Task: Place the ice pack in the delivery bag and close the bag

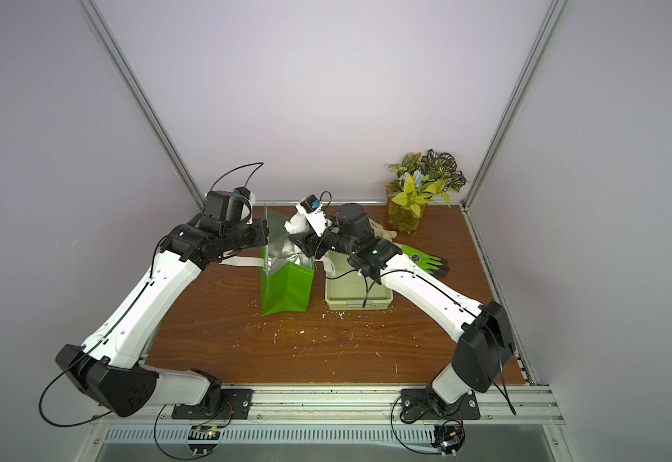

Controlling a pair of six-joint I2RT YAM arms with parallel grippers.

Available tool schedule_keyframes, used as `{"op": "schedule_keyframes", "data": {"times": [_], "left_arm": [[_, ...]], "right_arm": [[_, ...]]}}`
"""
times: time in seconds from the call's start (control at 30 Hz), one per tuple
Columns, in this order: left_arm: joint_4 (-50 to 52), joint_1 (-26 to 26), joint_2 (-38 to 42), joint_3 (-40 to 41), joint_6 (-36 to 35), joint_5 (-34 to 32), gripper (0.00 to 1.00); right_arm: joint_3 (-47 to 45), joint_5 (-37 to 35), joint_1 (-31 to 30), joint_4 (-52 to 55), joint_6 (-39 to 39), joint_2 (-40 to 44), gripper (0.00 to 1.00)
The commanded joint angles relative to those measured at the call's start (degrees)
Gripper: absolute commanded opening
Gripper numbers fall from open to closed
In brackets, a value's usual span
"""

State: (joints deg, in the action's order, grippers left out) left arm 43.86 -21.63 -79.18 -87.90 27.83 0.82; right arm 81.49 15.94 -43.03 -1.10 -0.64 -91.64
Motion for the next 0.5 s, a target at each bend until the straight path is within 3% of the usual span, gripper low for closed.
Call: {"op": "schedule_keyframes", "data": {"times": [0.0,0.13,0.27,0.47], "left_arm": [[-1.23,0.47,0.69,0.53,0.24,-0.73,0.0],[-1.23,0.38,0.53,0.45,0.21,-0.56,0.0],[-1.23,0.39,0.25,0.18,0.03,-0.46,0.0],[-1.23,0.45,0.16,0.17,-0.16,-0.54,0.0]], "right_arm": [[3.11,-0.11,-0.68,-3.48,-0.71,-2.32,0.05],[4.63,-4.61,-1.28,2.85,3.98,-4.74,0.1],[4.53,-8.56,-1.7,6.99,9.15,-5.12,0.31],[8.04,-12.45,-2.05,15.36,14.6,-7.02,0.52]]}}
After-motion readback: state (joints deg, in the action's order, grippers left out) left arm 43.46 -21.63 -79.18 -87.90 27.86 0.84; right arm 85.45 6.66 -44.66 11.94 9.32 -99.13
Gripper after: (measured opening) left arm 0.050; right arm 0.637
